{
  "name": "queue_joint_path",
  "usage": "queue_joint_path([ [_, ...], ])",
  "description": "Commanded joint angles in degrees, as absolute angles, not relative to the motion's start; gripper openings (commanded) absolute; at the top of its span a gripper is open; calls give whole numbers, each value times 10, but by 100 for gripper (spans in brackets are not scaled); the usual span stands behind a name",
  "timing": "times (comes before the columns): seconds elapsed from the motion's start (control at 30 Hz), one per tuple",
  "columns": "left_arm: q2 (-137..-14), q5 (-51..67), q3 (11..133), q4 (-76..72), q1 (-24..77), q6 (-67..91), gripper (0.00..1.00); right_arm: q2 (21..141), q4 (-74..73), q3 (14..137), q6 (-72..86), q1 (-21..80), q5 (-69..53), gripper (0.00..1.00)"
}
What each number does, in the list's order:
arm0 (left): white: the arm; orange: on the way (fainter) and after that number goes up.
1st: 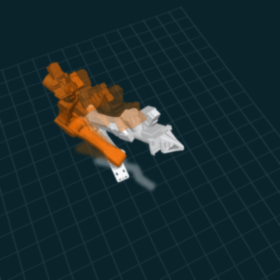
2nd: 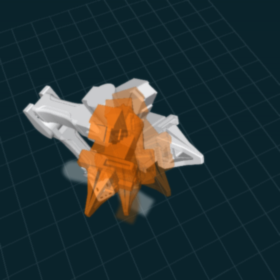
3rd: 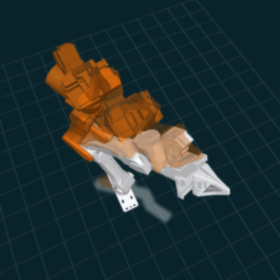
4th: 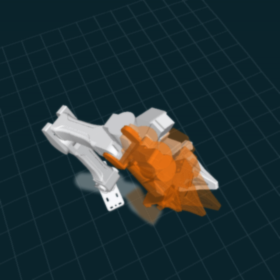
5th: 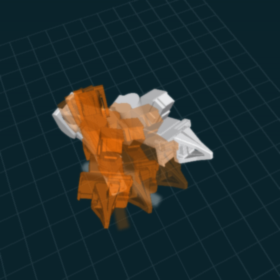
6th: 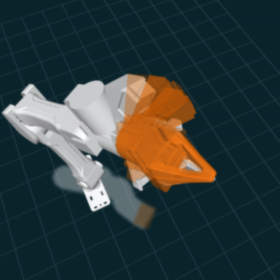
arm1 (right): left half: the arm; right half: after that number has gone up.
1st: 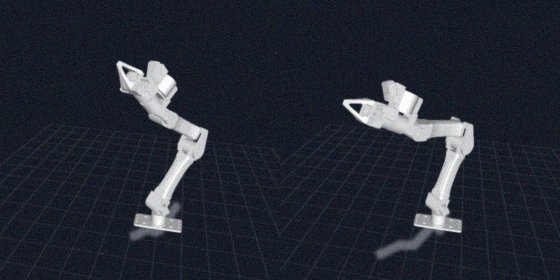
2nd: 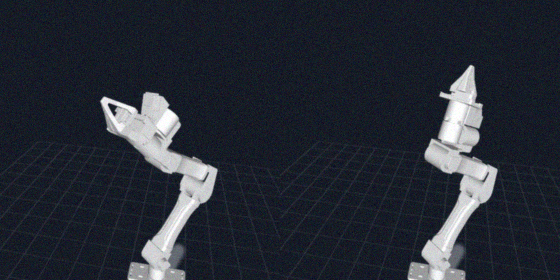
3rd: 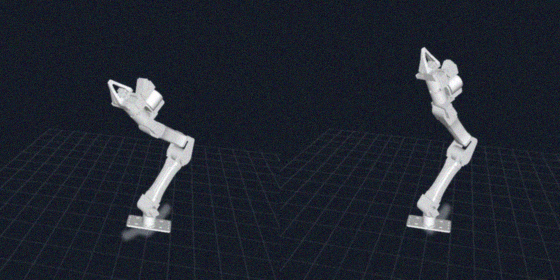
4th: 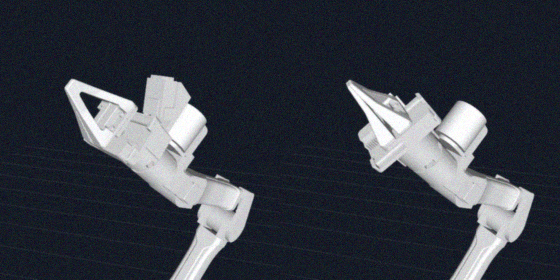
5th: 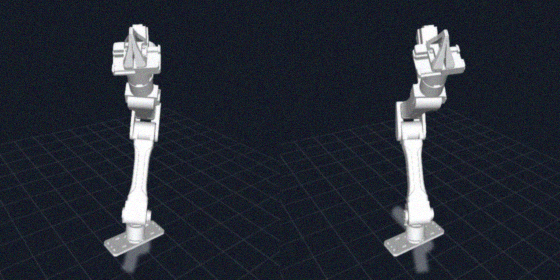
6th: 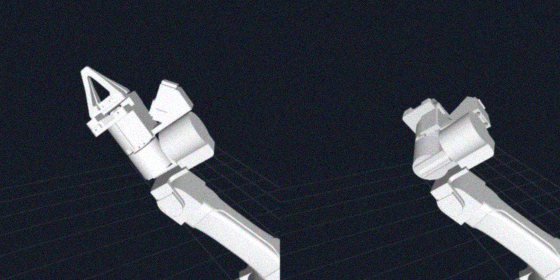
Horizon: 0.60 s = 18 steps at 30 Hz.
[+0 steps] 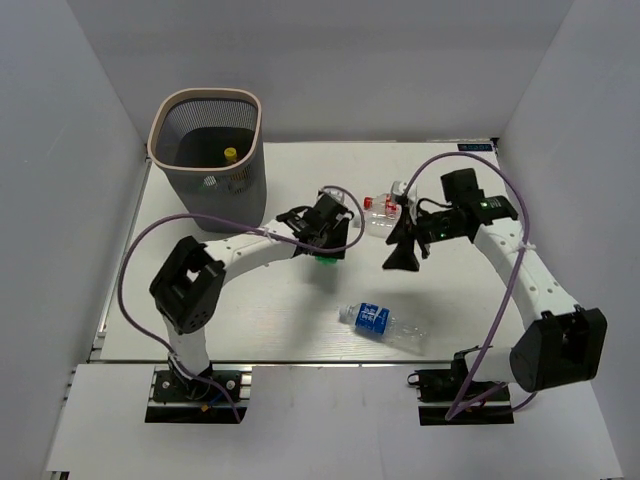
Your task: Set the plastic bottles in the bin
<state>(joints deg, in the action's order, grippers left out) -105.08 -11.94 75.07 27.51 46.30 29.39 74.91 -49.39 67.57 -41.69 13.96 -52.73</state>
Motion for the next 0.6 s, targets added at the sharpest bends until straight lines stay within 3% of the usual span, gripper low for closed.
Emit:
queue_joint_path([
  [0.0,-942,-175,830,258,466,234,30,767,-660,679,-557,156,-579,90],
  [0.2,-907,-293,999,311,440,176,30,757,-586,630,-494,206,-518,90],
  [0.57,-924,-439,1134,337,330,176,35,786,-458,570,-317,280,-345,90],
])
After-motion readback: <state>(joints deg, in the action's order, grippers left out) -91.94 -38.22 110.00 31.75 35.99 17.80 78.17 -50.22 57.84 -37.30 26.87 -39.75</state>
